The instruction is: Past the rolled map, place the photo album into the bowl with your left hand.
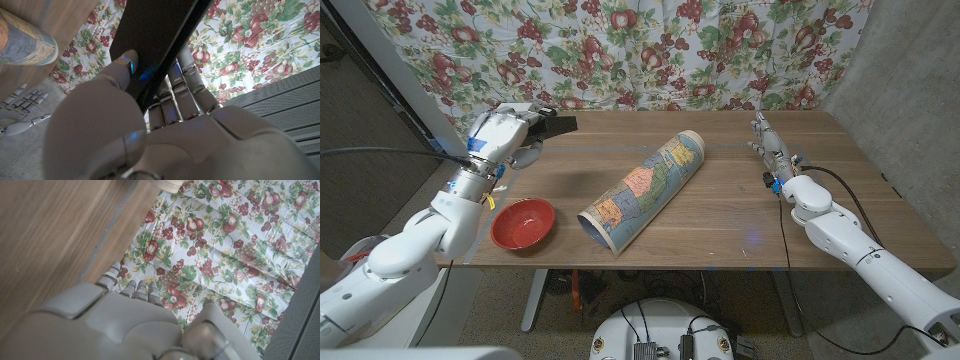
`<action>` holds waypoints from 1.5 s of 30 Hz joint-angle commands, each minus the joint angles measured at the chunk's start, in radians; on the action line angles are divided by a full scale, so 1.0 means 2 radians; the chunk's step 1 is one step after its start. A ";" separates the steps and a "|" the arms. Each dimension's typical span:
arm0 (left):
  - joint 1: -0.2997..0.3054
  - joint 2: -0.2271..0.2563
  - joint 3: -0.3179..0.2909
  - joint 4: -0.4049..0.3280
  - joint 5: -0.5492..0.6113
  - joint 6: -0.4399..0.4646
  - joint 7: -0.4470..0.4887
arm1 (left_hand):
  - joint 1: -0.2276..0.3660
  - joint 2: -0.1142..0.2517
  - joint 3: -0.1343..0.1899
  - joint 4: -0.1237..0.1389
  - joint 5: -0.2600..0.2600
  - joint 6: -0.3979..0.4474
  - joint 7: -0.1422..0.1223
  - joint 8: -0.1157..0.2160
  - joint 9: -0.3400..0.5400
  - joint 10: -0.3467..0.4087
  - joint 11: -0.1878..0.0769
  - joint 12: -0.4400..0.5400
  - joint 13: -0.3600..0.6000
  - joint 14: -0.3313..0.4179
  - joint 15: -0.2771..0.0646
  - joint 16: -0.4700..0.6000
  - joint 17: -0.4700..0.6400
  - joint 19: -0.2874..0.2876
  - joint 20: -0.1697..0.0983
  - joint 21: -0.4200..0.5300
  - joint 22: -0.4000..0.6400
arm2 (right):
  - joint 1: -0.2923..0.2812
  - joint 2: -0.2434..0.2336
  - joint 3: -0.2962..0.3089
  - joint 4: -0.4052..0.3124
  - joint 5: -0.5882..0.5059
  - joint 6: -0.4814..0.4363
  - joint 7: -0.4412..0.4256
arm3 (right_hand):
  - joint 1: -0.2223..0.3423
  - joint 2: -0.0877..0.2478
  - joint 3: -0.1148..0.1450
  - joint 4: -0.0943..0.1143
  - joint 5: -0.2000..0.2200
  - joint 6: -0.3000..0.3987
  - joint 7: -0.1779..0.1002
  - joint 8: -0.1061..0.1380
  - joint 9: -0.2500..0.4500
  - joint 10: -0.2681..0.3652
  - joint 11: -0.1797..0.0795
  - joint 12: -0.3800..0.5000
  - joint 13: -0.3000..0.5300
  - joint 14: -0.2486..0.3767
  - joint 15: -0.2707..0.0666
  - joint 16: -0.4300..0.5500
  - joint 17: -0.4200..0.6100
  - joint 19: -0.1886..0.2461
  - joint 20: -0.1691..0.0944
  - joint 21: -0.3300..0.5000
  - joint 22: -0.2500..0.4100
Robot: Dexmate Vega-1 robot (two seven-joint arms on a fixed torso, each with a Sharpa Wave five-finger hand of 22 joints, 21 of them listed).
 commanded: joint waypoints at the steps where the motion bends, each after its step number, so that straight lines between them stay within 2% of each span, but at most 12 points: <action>1: 0.031 -0.031 -0.026 -0.008 0.016 -0.001 0.004 | 0.006 0.012 0.019 0.019 0.001 0.021 -0.010 0.013 0.006 0.025 -0.024 -0.003 0.003 0.022 -0.063 0.001 0.003 -0.003 -0.006 0.005 -0.003 | 0.008 0.005 -0.005 0.009 -0.002 -0.001 0.000 | 0.001 0.003 -0.002 -0.001 0.002 0.001 -0.002 0.001 0.002 -0.001 -0.003 -0.001 0.002 -0.001 -0.005 0.001 0.000 0.003 0.001 0.001 0.001; 7: 0.039 -0.044 -0.033 -0.010 0.023 -0.005 0.012 | 0.005 0.012 0.018 0.020 0.001 0.023 -0.012 0.013 0.005 0.026 -0.025 -0.004 0.003 0.022 -0.062 -0.001 0.002 -0.006 -0.005 0.007 -0.007 | 0.012 0.009 -0.006 0.013 0.000 0.000 0.001 | 0.001 0.003 -0.002 -0.001 0.002 0.001 -0.002 0.001 0.002 0.000 -0.003 -0.001 0.002 -0.001 -0.005 0.001 0.000 0.003 0.001 0.001 0.001; 11: 0.051 -0.053 -0.038 -0.021 0.024 0.000 -0.003 | 0.004 0.012 0.017 0.020 0.001 0.022 -0.013 0.011 0.003 0.026 -0.024 -0.005 0.005 0.020 -0.059 -0.003 0.003 -0.013 -0.004 0.007 -0.012 | 0.011 0.009 -0.006 0.013 0.000 0.001 0.002 | 0.001 0.003 -0.002 -0.001 0.002 0.001 -0.003 0.001 0.002 0.000 -0.003 -0.001 0.002 -0.002 -0.005 0.000 0.000 0.003 0.001 0.001 0.001; 26: 0.088 -0.098 -0.052 -0.049 0.036 0.008 -0.005 | 0.000 0.014 0.016 0.022 0.000 0.019 -0.014 0.009 0.001 0.022 -0.026 -0.009 0.009 0.009 -0.057 -0.007 0.008 -0.031 0.002 0.006 -0.027 | 0.013 0.009 -0.009 0.016 0.000 0.003 0.007 | 0.001 0.003 -0.003 -0.002 0.002 0.001 -0.002 0.001 0.002 0.000 -0.003 -0.001 0.002 -0.002 -0.004 0.000 0.000 0.003 0.000 0.001 0.001; 33: 0.111 -0.126 -0.058 -0.066 0.039 0.014 -0.007 | -0.001 0.015 0.016 0.023 -0.001 0.018 -0.014 0.008 0.000 0.020 -0.024 -0.012 0.009 0.006 -0.057 -0.009 0.008 -0.034 0.001 0.007 -0.033 | 0.015 0.009 -0.011 0.016 -0.001 -0.001 0.008 | 0.001 0.003 -0.003 -0.002 0.002 0.002 -0.002 0.001 0.002 0.000 -0.004 -0.001 0.002 -0.002 -0.004 0.000 0.000 0.002 0.000 0.001 0.001; 45: 0.132 -0.153 -0.063 -0.079 0.051 0.015 -0.004 | -0.002 0.016 0.015 0.023 -0.001 0.016 -0.016 0.006 -0.002 0.018 -0.026 -0.016 0.011 0.004 -0.057 -0.011 0.009 -0.037 0.002 0.010 -0.044 | 0.021 0.013 -0.015 0.021 -0.002 0.002 0.013 | 0.001 0.004 -0.003 -0.002 0.002 0.001 -0.002 0.001 0.002 0.000 -0.003 -0.001 0.002 -0.002 -0.004 0.000 0.000 0.002 0.000 0.001 0.001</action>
